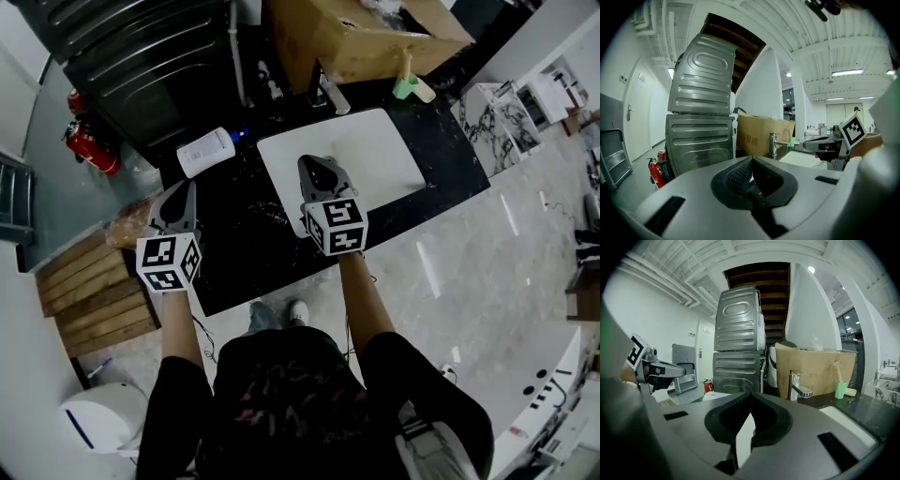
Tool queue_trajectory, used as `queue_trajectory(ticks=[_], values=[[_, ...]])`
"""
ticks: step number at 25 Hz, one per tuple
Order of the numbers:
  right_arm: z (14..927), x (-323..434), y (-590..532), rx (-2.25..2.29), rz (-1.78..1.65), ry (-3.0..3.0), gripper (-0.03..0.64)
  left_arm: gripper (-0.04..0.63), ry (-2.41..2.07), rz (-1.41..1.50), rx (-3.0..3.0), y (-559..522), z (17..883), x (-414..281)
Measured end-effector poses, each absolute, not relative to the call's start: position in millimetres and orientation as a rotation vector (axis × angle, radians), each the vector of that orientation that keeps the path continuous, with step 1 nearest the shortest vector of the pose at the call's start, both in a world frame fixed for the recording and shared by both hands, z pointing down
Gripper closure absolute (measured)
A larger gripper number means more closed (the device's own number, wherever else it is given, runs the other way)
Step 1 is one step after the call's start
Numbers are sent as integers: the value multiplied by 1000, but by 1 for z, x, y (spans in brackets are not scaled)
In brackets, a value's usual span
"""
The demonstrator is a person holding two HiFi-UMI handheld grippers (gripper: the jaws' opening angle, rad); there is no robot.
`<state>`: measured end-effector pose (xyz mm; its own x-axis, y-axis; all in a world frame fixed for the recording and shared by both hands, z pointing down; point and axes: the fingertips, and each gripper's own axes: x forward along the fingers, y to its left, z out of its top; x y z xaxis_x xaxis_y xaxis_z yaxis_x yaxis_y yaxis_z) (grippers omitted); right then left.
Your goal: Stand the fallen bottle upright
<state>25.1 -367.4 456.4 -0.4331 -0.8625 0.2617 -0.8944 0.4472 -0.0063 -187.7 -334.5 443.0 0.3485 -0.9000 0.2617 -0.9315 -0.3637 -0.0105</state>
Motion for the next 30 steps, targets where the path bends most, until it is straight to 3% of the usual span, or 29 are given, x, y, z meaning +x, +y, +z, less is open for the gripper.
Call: queue_trajectory(ticks=[13, 22, 25, 30], values=[[473, 16, -406, 1562, 234, -2447, 604, 580, -1576, 352, 2454, -392, 479, -176], [480, 24, -425, 1593, 260, -2449, 604, 576, -1362, 661, 2593, -435, 495, -145], [482, 30, -429, 1610, 281, -2450, 604, 461, -1241, 838, 2674, -449, 502, -126], [487, 42, -434, 1639, 289, -2436, 604, 415, -1025, 1129, 2737, -473, 521, -105]])
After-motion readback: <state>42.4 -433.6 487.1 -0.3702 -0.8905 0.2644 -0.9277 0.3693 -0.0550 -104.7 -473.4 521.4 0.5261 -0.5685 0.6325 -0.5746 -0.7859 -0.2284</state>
